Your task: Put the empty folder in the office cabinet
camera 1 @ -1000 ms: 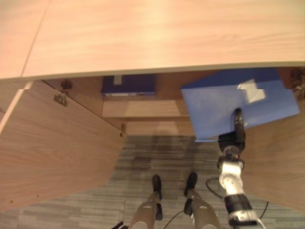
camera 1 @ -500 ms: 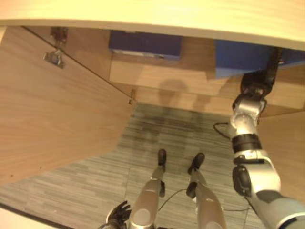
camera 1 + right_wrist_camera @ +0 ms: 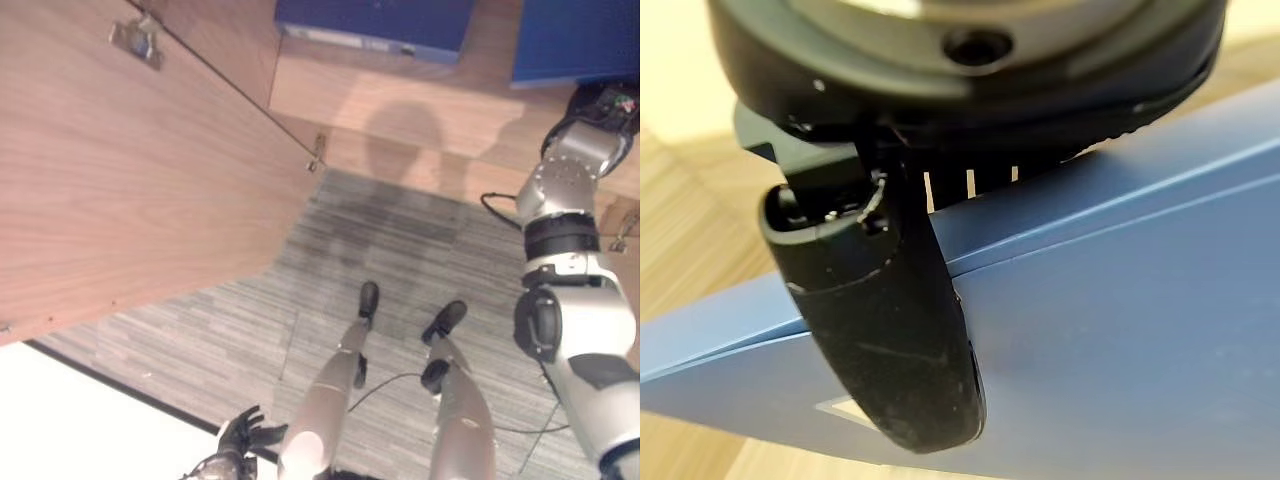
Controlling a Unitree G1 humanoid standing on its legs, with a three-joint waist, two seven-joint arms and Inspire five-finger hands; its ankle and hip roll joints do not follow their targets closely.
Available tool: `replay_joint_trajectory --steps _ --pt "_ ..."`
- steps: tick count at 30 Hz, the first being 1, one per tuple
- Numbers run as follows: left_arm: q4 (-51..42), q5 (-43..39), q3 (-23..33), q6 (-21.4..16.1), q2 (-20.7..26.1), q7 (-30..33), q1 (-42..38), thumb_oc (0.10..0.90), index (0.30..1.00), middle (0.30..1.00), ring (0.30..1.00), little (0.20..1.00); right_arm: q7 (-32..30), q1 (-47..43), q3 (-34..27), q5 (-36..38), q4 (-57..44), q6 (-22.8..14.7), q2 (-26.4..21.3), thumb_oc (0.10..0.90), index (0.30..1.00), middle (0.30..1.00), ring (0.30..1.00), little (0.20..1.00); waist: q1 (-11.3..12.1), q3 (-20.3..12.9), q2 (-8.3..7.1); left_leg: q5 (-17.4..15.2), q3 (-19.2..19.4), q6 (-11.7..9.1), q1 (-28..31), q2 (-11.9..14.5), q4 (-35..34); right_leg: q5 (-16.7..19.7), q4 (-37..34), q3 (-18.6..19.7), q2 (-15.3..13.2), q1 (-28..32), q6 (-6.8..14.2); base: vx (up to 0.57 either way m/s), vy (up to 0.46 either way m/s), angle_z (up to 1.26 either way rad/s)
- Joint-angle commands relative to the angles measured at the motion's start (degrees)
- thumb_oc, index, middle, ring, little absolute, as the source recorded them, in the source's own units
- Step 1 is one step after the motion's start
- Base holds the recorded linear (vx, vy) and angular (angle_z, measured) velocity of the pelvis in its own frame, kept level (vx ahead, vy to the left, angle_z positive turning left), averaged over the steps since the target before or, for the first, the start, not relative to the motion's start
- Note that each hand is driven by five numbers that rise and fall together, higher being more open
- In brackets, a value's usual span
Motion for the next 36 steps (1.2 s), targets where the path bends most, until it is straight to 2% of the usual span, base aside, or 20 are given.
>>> replay_joint_trajectory --steps 1,6,7,9,10,11,15,18,19,24,27,30,36 --pt "1.9 1.7 -2.8 1.1 6.2 2.9 4.3 0.800 0.900 0.900 0.900 0.900 1.7 -4.5 4.5 -6.4 -8.2 -5.1 -7.7 0.400 0.300 0.300 0.300 0.300 0.3 -3.6 -0.40 -9.8 0.6 -2.5 -2.9 0.5 9.5 0.2 -0.3 4.5 -3.4 3.3 7.7 -0.01 0.005 0.18" --pt "-0.1 2.8 -4.4 0.9 6.4 3.2 4.6 0.800 0.900 0.900 0.900 0.900 -1.2 -4.0 2.8 -9.2 -11.3 -7.4 -8.3 0.400 0.300 0.300 0.300 0.300 0.5 -3.6 1.77 -10.4 -0.2 -2.0 -5.3 -0.8 10.9 -0.7 2.1 4.6 -4.4 1.1 7.7 0.00 0.010 0.14" --pt "-0.3 2.8 -4.5 1.0 6.4 3.3 4.7 0.800 0.900 0.900 0.900 0.900 -1.4 -3.9 2.7 -9.4 -11.4 -7.4 -8.4 0.400 0.300 0.300 0.300 0.300 0.6 -3.7 1.79 -10.5 -0.2 -1.9 -5.4 -0.9 11.1 -0.8 2.4 4.5 -4.5 0.9 7.7 0.00 0.023 0.04" --pt "-1.3 2.6 -4.5 0.7 6.8 3.5 5.2 0.800 0.900 0.900 0.900 0.900 -1.8 -3.6 2.0 -9.6 -11.6 -7.9 -9.2 0.400 0.300 0.300 0.300 0.300 0.8 -3.6 2.99 -10.7 -0.4 -1.7 -6.2 -1.4 11.9 -1.4 4.0 4.6 -5.3 0.1 7.8 0.00 0.025 0.10" --pt "-1.4 2.6 -4.5 0.7 6.8 3.5 5.2 0.800 0.900 0.900 0.900 0.900 -1.9 -3.5 2.0 -9.6 -11.6 -7.9 -9.3 0.400 0.300 0.300 0.300 0.300 0.7 -3.7 3.01 -10.8 -0.5 -1.7 -6.4 -1.5 12.1 -1.6 4.4 4.6 -5.4 -0.1 7.8 0.01 0.027 0.17" --pt "-1.4 2.7 -4.4 0.6 6.9 3.7 5.2 0.800 0.900 0.900 0.900 0.900 -1.9 -3.5 1.7 -9.9 -12.0 -8.1 -10.0 0.400 0.300 0.300 0.300 0.300 0.9 -3.7 3.79 -11.2 -0.6 -1.5 -6.9 -2.0 12.8 -1.9 5.5 4.8 -6.0 -0.4 7.9 0.00 0.013 0.15" --pt "-1.4 3.2 -4.7 0.7 6.8 3.7 5.7 0.800 0.900 0.900 0.900 0.900 -1.8 -3.6 1.8 -10.5 -13.4 -8.9 -11.4 0.400 0.300 0.300 0.300 0.300 1.2 -4.6 4.58 -11.8 -1.0 -1.2 -7.7 -2.7 13.8 -2.8 7.4 4.9 -6.7 -1.6 7.9 0.02 0.015 0.14" --pt "-1.3 3.3 -4.8 0.7 7.0 3.6 6.1 0.800 0.900 0.900 0.900 0.900 -1.5 -3.5 2.2 -10.3 -13.9 -8.9 -11.7 0.400 0.300 0.300 0.300 0.300 1.3 -4.9 4.56 -11.9 -1.1 -1.1 -7.7 -2.7 13.9 -2.9 8.0 4.9 -6.9 -1.7 7.9 0.02 -0.008 0.06" --pt "-1.2 3.4 -4.7 0.8 7.2 3.6 6.3 0.800 0.900 0.900 0.900 0.900 -1.2 -3.5 2.6 -9.7 -13.6 -8.6 -12.2 0.800 0.900 0.900 0.900 0.900 1.3 -5.1 4.41 -11.9 -1.1 -1.1 -7.6 -2.7 13.8 -2.9 8.0 4.9 -7.0 -1.6 8.0 0.03 -0.024 0.04" --pt "-1.0 3.0 -4.5 1.1 7.5 3.1 6.6 0.800 0.900 0.900 0.900 0.900 0.7 -4.1 4.1 -6.8 -9.8 -6.1 -13.5 0.800 0.900 0.900 0.900 0.900 1.3 -5.4 3.92 -11.7 -1.1 -1.3 -7.0 -2.5 13.2 -2.7 7.7 4.6 -7.0 -1.2 8.0 0.00 -0.004 0.01" --pt "-1.1 1.9 -4.2 1.3 7.6 2.5 6.6 0.800 0.900 0.900 0.900 0.900 3.7 -4.6 6.6 -4.6 -5.2 -1.9 -15.4 0.800 0.900 0.900 0.900 0.900 0.9 -5.1 3.01 -11.4 -0.9 -1.5 -6.2 -2.0 12.4 -2.4 7.1 4.3 -6.7 -0.5 8.0 0.00 -0.024 0.00" --pt "-1.2 1.3 -3.9 1.3 7.8 2.1 7.0 0.800 0.900 0.900 0.900 0.900 5.9 -4.2 7.5 -2.8 -3.9 -0.4 -15.7 0.800 0.900 0.900 0.900 0.900 0.8 -5.1 2.75 -11.2 -1.0 -1.6 -5.3 -2.0 11.8 -2.1 6.4 4.0 -6.5 0.2 8.0 -0.01 -0.026 -0.04" --pt "-0.2 0.1 -3.1 1.5 8.3 1.1 7.0 0.800 0.900 0.900 0.900 0.900 9.4 -4.5 11.6 -1.7 4.2 7.0 -18.0 0.800 0.900 0.900 0.900 0.900 0.3 -4.9 1.91 -10.5 -0.8 -2.0 -3.3 -1.4 10.4 -1.4 5.1 3.7 -6.0 2.0 8.0 -0.01 -0.007 -0.01"
